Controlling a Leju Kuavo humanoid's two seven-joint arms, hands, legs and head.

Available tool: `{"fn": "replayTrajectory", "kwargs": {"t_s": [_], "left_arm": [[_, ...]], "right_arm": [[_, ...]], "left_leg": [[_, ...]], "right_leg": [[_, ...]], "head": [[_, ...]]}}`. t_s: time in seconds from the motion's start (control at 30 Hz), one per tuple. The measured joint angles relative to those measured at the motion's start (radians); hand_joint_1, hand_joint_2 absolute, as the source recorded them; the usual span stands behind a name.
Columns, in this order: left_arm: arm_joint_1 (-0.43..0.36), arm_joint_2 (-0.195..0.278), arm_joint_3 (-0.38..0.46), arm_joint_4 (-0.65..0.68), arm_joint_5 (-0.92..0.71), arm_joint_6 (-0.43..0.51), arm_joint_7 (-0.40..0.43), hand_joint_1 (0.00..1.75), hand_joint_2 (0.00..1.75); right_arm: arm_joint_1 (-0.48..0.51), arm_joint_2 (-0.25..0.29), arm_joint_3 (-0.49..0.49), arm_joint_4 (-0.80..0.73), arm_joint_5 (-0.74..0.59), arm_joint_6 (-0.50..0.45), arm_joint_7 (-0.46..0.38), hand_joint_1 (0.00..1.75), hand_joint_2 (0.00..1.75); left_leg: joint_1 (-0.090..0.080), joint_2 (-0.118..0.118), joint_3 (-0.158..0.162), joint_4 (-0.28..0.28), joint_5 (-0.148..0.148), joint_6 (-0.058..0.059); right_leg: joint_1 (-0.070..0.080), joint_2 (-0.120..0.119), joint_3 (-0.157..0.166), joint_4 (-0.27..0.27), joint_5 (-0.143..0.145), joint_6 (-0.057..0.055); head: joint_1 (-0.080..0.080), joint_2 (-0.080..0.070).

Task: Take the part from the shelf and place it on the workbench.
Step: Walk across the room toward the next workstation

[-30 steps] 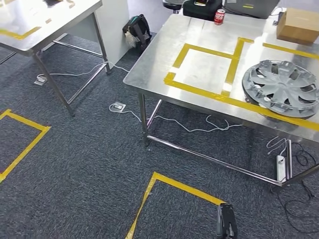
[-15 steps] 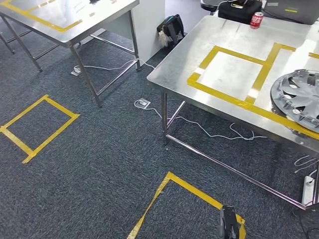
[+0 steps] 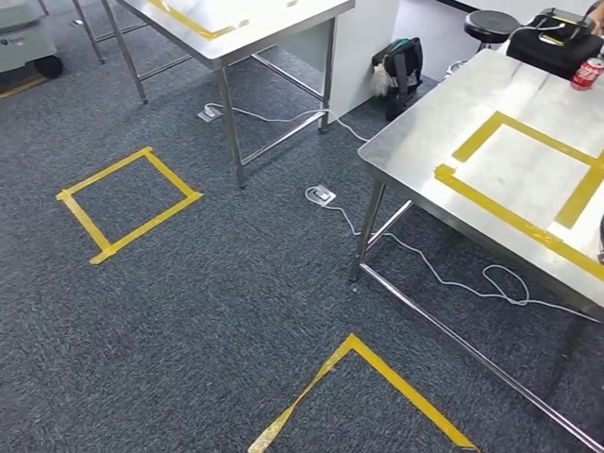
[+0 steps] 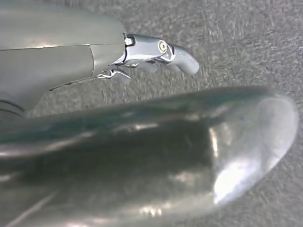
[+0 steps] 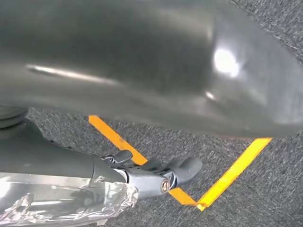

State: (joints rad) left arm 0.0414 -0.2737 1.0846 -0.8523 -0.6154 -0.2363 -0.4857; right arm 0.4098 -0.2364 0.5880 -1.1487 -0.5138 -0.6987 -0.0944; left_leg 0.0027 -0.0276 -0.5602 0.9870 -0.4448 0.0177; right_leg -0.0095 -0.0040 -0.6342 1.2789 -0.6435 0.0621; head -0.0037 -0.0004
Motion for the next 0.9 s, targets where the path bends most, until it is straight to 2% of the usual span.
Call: {"fn": "replayTrajectory", "kwargs": {"t_s": [0.03,0.07,0.1,0.17,0.2,0.23,0.3,0.33,0.37,0.4,0.43,0.47,0.5,0.53,0.57,0.6,0.63,0.67,0.7,0.73,0.77,0.8,0.83,0.9], "left_arm": [[-0.004,-0.002,0.002,0.002,0.0,0.0,0.0,0.0,0.0],[-0.005,-0.003,0.003,0.002,0.0,0.0,0.0,0.0,0.0],[-0.006,-0.005,0.004,0.003,0.0,0.0,0.0,0.0,0.0],[-0.009,-0.009,0.004,0.003,0.0,0.0,0.0,0.0,0.0],[-0.011,-0.012,0.005,0.003,0.0,0.005,-0.001,0.0,0.0],[-0.013,-0.018,0.004,0.003,0.001,0.019,-0.004,0.0,0.0],[-0.016,-0.035,-0.005,0.004,0.02,0.077,-0.011,0.0,0.0],[-0.016,-0.045,-0.018,0.005,0.042,0.116,-0.013,0.0,0.0],[-0.013,-0.053,-0.038,0.007,0.069,0.152,-0.01,0.0,0.0],[-0.01,-0.058,-0.066,0.007,0.096,0.18,-0.006,0.0,0.0],[-0.006,-0.061,-0.099,0.006,0.121,0.2,-0.001,0.0,0.0],[-0.001,-0.06,-0.132,0.005,0.14,0.212,0.005,0.0,0.0],[0.005,-0.059,-0.164,0.002,0.16,0.226,0.009,0.0,0.0],[0.014,-0.057,-0.192,-0.001,0.18,0.24,0.014,0.0,0.0],[0.025,-0.054,-0.219,-0.005,0.203,0.256,0.021,0.0,0.0],[0.038,-0.052,-0.245,-0.013,0.229,0.272,0.029,0.0,0.0],[0.05,-0.05,-0.269,-0.022,0.257,0.284,0.04,0.0,0.0],[0.062,-0.049,-0.291,-0.032,0.284,0.292,0.05,0.0,0.0],[0.071,-0.049,-0.311,-0.042,0.308,0.298,0.061,0.0,0.0],[0.08,-0.049,-0.328,-0.053,0.328,0.302,0.07,0.0,0.0],[0.09,-0.049,-0.341,-0.064,0.345,0.305,0.08,0.0,0.0],[0.102,-0.049,-0.35,-0.076,0.358,0.307,0.09,0.0,0.0],[0.115,-0.051,-0.355,-0.091,0.368,0.308,0.099,0.0,0.0],[0.137,-0.056,-0.358,-0.122,0.381,0.304,0.118,0.0,0.0]], "right_arm": [[0.013,0.0,-0.015,-0.018,0.005,0.0,0.007,0.0,0.0],[0.024,0.0,-0.028,-0.034,0.011,0.0,0.013,0.0,0.0],[0.033,0.0,-0.039,-0.049,0.016,0.0,0.018,0.0,0.0],[0.043,0.0,-0.055,-0.072,0.024,0.0,0.023,0.0,0.0],[0.046,0.0,-0.061,-0.079,0.029,0.0,0.026,0.0,0.0],[0.047,0.0,-0.067,-0.084,0.034,0.0,0.028,0.0,0.0],[0.047,0.001,-0.082,-0.088,0.038,0.0,0.025,0.0,0.0],[0.044,0.001,-0.089,-0.088,0.035,0.002,0.016,0.0,0.0],[0.04,0.001,-0.094,-0.088,0.03,0.007,0.003,0.0,0.0],[0.038,0.002,-0.098,-0.087,0.023,0.014,-0.011,0.0,0.0],[0.037,0.002,-0.103,-0.086,0.017,0.022,-0.023,0.0,0.0],[0.037,0.002,-0.109,-0.085,0.012,0.031,-0.033,0.0,0.0],[0.037,0.002,-0.116,-0.083,0.008,0.042,-0.04,0.0,0.0],[0.036,0.002,-0.123,-0.079,0.007,0.053,-0.046,0.0,0.0],[0.03,0.002,-0.128,-0.072,0.007,0.067,-0.052,0.0,0.0],[0.021,0.002,-0.131,-0.062,0.008,0.082,-0.06,0.0,0.0],[0.01,0.002,-0.133,-0.048,0.011,0.096,-0.068,0.0,0.0],[-0.002,0.002,-0.133,-0.032,0.014,0.109,-0.076,0.0,0.0],[-0.014,0.002,-0.132,-0.017,0.019,0.121,-0.082,0.0,0.0],[-0.028,0.002,-0.13,-0.002,0.024,0.131,-0.087,0.0,0.0],[-0.046,0.002,-0.125,0.013,0.03,0.14,-0.089,0.0,0.0],[-0.068,0.002,-0.119,0.028,0.036,0.148,-0.09,0.0,0.0],[-0.091,0.002,-0.111,0.042,0.042,0.153,-0.09,0.0,0.0],[-0.132,0.002,-0.094,0.069,0.057,0.159,-0.089,0.0,0.0]], "left_leg": [[-0.001,-0.012,0.001,0.0,0.0,0.001],[-0.001,-0.025,0.002,0.0,0.0,0.001],[-0.001,-0.038,0.003,0.001,0.0,0.0],[-0.002,-0.064,0.004,0.003,0.001,-0.004],[-0.003,-0.076,0.002,0.004,0.002,-0.009],[-0.003,-0.087,-0.002,0.004,0.004,-0.015],[0.0,-0.11,-0.008,0.001,0.011,-0.028],[0.0,-0.103,-0.013,0.005,0.008,-0.033],[-0.001,-0.082,-0.023,0.024,-0.005,-0.037],[-0.002,-0.052,-0.043,0.064,-0.031,-0.041],[-0.003,-0.019,-0.071,0.124,-0.066,-0.044],[-0.002,0.001,-0.105,0.193,-0.1,-0.047],[-0.001,0.01,-0.133,0.252,-0.123,-0.05],[0.0,0.014,-0.148,0.284,-0.128,-0.051],[0.001,0.017,-0.143,0.276,-0.114,-0.052],[0.002,0.024,-0.118,0.232,-0.085,-0.052],[0.001,0.047,-0.08,0.166,-0.051,-0.051],[-0.001,0.079,-0.042,0.094,-0.026,-0.05],[-0.002,0.103,-0.016,0.044,-0.011,-0.045],[-0.004,0.119,-0.002,0.016,-0.006,-0.039],[-0.005,0.117,-0.001,0.006,-0.008,-0.032],[-0.005,0.102,-0.003,0.007,-0.006,-0.024],[-0.004,0.091,-0.004,0.005,-0.005,-0.018],[-0.001,0.069,-0.004,0.001,0.001,-0.004]], "right_leg": [[0.001,0.003,-0.015,0.022,0.004,-0.002],[0.001,0.006,-0.01,0.001,0.028,-0.004],[0.001,0.013,0.013,-0.055,0.066,-0.007],[-0.005,0.058,0.075,-0.196,0.127,-0.011],[-0.007,0.077,0.095,-0.242,0.14,-0.012],[-0.008,0.088,0.104,-0.264,0.142,-0.014],[-0.006,0.068,0.11,-0.269,0.142,-0.023],[-0.007,0.056,0.114,-0.272,0.146,-0.029],[-0.007,0.043,0.117,-0.275,0.15,-0.035],[-0.008,0.029,0.117,-0.279,0.153,-0.04],[-0.006,0.015,0.118,-0.28,0.155,-0.043],[-0.004,-0.001,0.117,-0.28,0.154,-0.044],[-0.003,-0.017,0.116,-0.28,0.154,-0.045],[-0.002,-0.032,0.116,-0.28,0.153,-0.045],[-0.002,-0.045,0.116,-0.28,0.153,-0.044],[-0.002,-0.057,0.117,-0.28,0.152,-0.043],[-0.001,-0.067,0.119,-0.28,0.15,-0.04],[0.002,-0.078,0.121,-0.277,0.146,-0.036],[0.006,-0.087,0.122,-0.276,0.143,-0.031],[0.01,-0.098,0.125,-0.276,0.139,-0.026],[0.013,-0.109,0.128,-0.277,0.137,-0.021],[0.012,-0.119,0.132,-0.28,0.136,-0.017],[0.011,-0.112,0.135,-0.278,0.131,-0.011],[0.007,-0.062,0.116,-0.229,0.096,-0.002]], "head": [[0.001,0.0],[0.001,0.0],[0.001,0.0],[0.001,0.0],[0.001,0.0],[0.001,0.0],[0.0,0.0],[0.0,0.0],[-0.002,0.0],[-0.004,0.0],[-0.005,0.0],[-0.007,0.0],[-0.007,0.0],[-0.007,0.0],[-0.007,0.0],[-0.007,0.0],[-0.007,0.0],[-0.009,0.0],[-0.008,0.0],[-0.007,0.0],[-0.005,0.0],[-0.003,0.0],[-0.002,0.0],[0.001,0.0]]}}
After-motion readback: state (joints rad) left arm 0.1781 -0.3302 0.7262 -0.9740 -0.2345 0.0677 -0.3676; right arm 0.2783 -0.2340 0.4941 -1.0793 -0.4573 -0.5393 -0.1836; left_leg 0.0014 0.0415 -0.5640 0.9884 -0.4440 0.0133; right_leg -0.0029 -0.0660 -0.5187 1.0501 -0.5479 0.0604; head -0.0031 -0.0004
